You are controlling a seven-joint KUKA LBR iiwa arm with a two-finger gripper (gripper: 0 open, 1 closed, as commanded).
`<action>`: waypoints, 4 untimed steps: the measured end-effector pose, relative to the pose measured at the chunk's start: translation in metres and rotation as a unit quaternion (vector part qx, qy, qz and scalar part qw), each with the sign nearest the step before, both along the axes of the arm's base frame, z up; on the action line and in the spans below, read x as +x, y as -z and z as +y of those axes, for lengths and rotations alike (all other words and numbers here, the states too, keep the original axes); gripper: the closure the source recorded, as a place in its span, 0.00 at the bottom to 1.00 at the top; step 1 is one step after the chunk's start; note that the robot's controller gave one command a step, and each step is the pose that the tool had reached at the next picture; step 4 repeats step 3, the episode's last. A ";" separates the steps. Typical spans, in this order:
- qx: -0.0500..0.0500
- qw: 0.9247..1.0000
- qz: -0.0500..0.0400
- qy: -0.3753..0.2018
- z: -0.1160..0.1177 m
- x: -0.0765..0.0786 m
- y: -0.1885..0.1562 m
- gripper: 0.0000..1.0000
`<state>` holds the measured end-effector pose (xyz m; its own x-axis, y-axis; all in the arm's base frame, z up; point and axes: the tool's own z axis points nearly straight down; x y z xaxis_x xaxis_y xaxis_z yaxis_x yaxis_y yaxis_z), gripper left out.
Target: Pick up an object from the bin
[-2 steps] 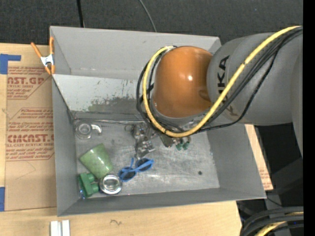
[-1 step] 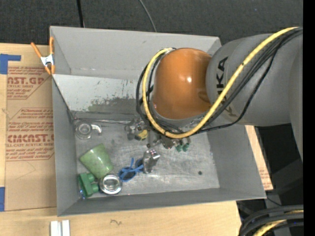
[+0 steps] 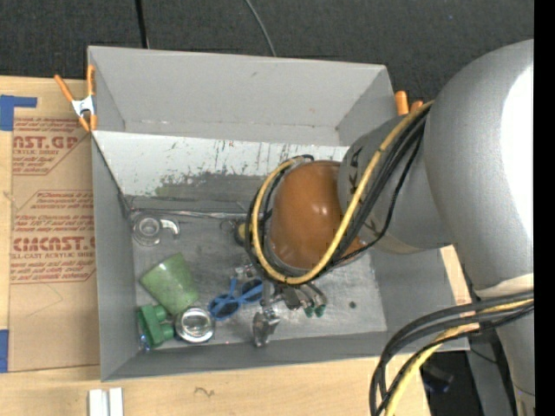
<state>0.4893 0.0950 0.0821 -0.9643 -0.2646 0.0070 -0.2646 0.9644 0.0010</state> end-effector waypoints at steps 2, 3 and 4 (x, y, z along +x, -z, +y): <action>0.003 1.000 0.004 -0.025 -0.005 0.037 0.009 1.00; 0.002 0.998 -0.009 -0.057 0.001 0.039 -0.148 1.00; 0.002 0.998 -0.009 -0.057 0.001 0.039 -0.148 1.00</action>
Offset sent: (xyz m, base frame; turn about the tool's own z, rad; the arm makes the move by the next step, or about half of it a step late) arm 0.0000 0.0000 0.0000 0.0000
